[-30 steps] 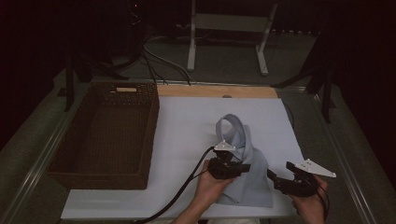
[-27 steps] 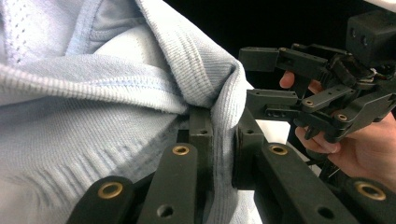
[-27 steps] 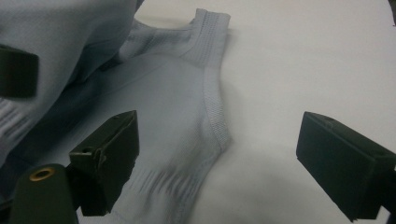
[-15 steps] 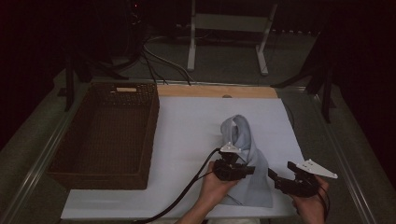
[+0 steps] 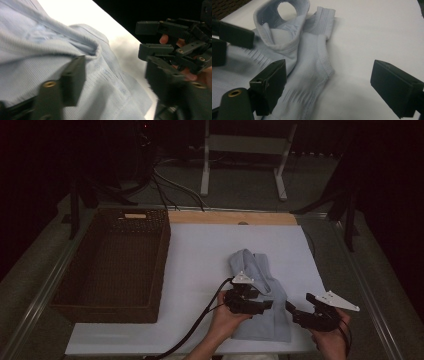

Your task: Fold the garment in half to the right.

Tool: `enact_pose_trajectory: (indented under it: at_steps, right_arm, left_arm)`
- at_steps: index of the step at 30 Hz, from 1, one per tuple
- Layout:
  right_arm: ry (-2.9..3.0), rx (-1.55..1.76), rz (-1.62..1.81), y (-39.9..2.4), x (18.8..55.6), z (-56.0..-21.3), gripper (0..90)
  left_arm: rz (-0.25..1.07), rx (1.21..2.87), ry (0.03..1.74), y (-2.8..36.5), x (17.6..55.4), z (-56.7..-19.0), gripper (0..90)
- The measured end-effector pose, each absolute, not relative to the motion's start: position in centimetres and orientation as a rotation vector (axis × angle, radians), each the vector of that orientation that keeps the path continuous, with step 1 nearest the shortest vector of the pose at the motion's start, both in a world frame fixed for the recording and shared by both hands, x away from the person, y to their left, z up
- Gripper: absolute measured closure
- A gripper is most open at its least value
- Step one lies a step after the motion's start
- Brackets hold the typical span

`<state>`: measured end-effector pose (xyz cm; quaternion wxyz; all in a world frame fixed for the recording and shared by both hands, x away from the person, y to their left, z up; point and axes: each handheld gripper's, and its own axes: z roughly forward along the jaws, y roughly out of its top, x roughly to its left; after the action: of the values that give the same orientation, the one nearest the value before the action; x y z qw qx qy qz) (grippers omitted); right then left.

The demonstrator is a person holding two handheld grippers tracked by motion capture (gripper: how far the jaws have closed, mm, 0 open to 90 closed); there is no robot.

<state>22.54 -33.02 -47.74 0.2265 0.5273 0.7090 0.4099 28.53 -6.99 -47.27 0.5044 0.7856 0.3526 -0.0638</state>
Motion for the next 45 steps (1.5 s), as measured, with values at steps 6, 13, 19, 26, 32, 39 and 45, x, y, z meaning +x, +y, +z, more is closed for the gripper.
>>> enact_pose_trajectory:
  at_steps: [6, 13, 19, 26, 32, 39, 45]
  right_arm:
    - [1.962, 1.443, 1.133, -32.8, 22.6, -47.7, 13.7]
    - [1.962, 1.437, 1.140, -32.6, 22.6, -47.6, 13.7]
    - [1.960, 1.431, 1.151, -32.4, 22.6, -47.5, 13.7]
    - [1.963, 1.423, 1.167, -32.2, 22.8, -47.2, 13.8]
    - [1.970, 1.405, 1.175, -31.7, 23.1, -46.8, 14.1]
    - [2.004, 1.393, 1.164, -30.5, 23.8, -46.7, 15.4]
    - [2.039, 1.376, 1.149, -29.4, 24.5, -46.7, 16.3]
  left_arm:
    - [-0.093, 1.922, 0.835, -6.5, 28.3, -46.8, 21.9]
    - [-0.061, 1.941, 0.828, -6.2, 28.2, -46.7, 5.1]
    - [0.037, 1.942, 0.811, -5.8, 28.1, -46.5, 1.1]
    - [0.056, 1.924, 0.802, -4.9, 28.2, -46.4, 1.1]
    - [0.068, 1.929, 0.805, -4.2, 28.2, -46.5, 1.2]
    - [0.093, 1.907, 0.805, -2.8, 28.3, -46.6, 1.3]
    - [0.116, 1.897, 0.814, -2.0, 28.3, -46.5, 1.3]
